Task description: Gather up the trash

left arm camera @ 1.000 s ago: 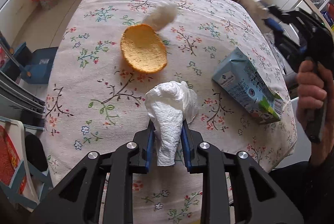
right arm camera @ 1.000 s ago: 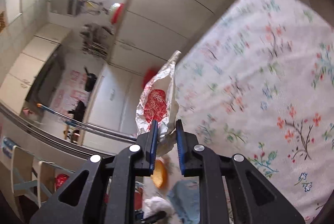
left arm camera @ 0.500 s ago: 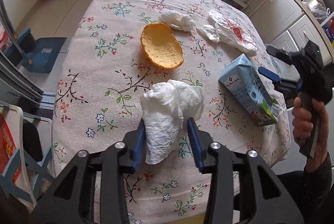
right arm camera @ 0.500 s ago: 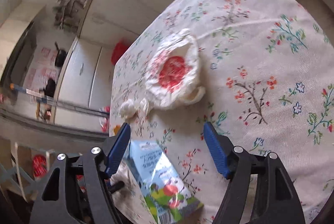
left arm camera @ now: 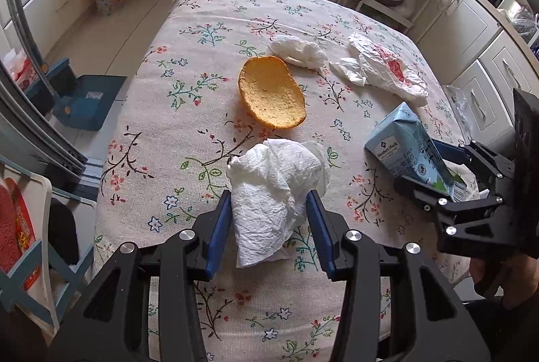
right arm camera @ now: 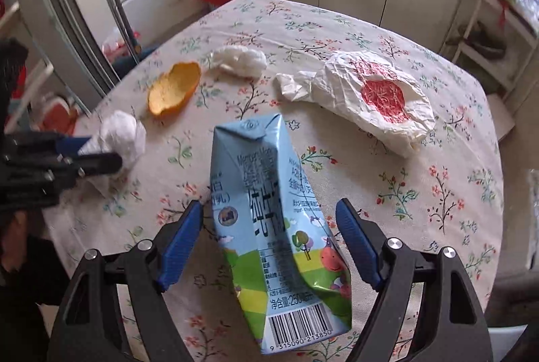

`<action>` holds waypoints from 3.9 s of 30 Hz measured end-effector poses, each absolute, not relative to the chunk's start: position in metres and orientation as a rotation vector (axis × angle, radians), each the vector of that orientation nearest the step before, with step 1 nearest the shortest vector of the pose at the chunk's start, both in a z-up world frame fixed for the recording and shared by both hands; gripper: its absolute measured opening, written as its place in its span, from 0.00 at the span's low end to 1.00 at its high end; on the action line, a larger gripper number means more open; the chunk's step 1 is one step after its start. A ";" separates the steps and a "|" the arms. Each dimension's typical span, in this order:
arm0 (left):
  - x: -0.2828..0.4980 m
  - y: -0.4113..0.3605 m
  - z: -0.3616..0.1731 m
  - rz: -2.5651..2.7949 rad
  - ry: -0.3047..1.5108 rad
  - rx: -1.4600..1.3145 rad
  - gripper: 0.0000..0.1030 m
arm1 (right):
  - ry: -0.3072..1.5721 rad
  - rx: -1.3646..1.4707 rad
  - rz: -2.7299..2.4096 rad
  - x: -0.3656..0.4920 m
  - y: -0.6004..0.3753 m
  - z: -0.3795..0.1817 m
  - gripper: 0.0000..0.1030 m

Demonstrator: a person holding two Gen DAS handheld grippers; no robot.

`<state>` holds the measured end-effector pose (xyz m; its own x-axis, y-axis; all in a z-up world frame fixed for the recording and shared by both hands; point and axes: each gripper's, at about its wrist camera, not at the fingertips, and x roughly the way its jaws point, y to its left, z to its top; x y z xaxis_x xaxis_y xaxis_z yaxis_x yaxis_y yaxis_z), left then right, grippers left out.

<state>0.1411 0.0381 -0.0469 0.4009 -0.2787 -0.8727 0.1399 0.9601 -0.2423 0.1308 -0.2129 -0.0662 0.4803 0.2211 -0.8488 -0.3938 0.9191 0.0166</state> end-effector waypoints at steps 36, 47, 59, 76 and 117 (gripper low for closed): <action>0.123 0.028 -0.011 -0.310 1.009 -0.124 0.13 | 0.971 0.176 0.490 0.115 -0.249 -0.036 0.50; 0.079 0.037 0.011 -0.309 0.896 -0.191 0.13 | 0.882 0.287 0.544 0.079 -0.253 -0.021 0.50; 0.036 0.037 0.012 -0.311 0.863 -0.183 0.13 | 0.839 0.342 0.631 0.039 -0.248 -0.018 0.50; -0.011 0.035 0.020 -0.298 0.801 -0.113 0.13 | 0.802 0.337 0.651 -0.017 -0.237 -0.024 0.50; -0.085 0.065 -0.007 -0.290 0.871 -0.091 0.13 | 1.033 0.259 0.422 -0.087 -0.234 -0.091 0.66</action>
